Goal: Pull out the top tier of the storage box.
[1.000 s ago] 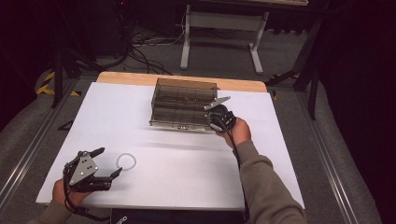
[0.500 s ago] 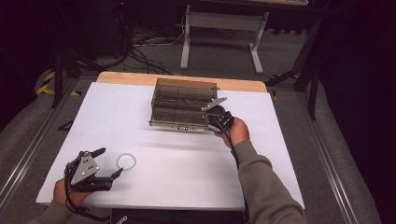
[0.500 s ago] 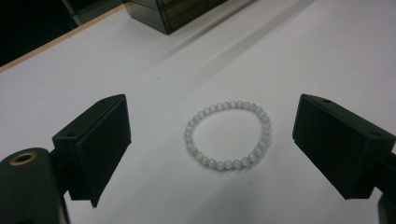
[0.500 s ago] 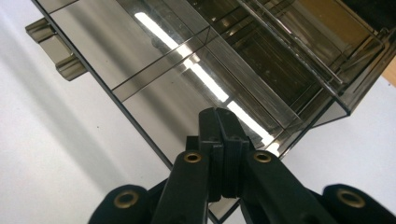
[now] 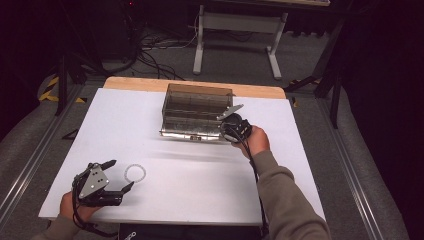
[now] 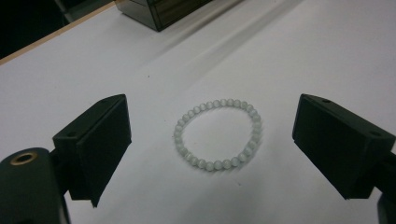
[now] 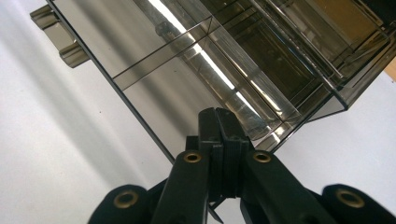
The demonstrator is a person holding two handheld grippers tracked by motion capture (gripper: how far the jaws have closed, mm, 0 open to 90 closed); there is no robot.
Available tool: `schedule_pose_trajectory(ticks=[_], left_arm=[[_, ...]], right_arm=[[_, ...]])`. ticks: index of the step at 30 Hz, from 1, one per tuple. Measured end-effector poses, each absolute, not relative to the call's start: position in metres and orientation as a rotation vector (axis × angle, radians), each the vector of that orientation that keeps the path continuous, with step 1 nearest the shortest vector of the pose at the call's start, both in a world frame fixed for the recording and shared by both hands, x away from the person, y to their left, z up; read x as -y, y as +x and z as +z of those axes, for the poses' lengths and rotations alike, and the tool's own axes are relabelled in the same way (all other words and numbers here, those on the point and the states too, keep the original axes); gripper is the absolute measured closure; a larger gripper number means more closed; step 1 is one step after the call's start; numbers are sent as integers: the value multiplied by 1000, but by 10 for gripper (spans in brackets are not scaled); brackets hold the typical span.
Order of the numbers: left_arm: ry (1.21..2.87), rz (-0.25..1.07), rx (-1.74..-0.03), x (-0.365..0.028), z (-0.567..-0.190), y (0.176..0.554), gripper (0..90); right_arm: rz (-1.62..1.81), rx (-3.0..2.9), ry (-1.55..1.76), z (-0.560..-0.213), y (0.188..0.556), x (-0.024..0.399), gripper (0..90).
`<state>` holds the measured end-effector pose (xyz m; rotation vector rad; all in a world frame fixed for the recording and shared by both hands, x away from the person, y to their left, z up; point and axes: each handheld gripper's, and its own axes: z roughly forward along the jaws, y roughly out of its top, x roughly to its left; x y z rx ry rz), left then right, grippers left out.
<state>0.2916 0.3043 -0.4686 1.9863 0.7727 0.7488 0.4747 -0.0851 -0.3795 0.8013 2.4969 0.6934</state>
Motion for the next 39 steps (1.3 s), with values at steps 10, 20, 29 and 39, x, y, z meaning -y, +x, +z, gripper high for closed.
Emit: schedule_pose_trajectory(ticks=[10,20,29,39], left_arm=[[1986,749,-772,-305,-468,292,124],[1983,754,-772,-306,-467,291,124],[1985,753,-774,-304,-468,292,124],[1985,756,-770,-305,-468,292,124]], right_arm=[[669,-2505,799,-378,478,84,900],[668,-2521,814,-377,477,86,900],[722,-2514,814,-380,477,80,900],[787,-2510,801,-382,475,61,900]])
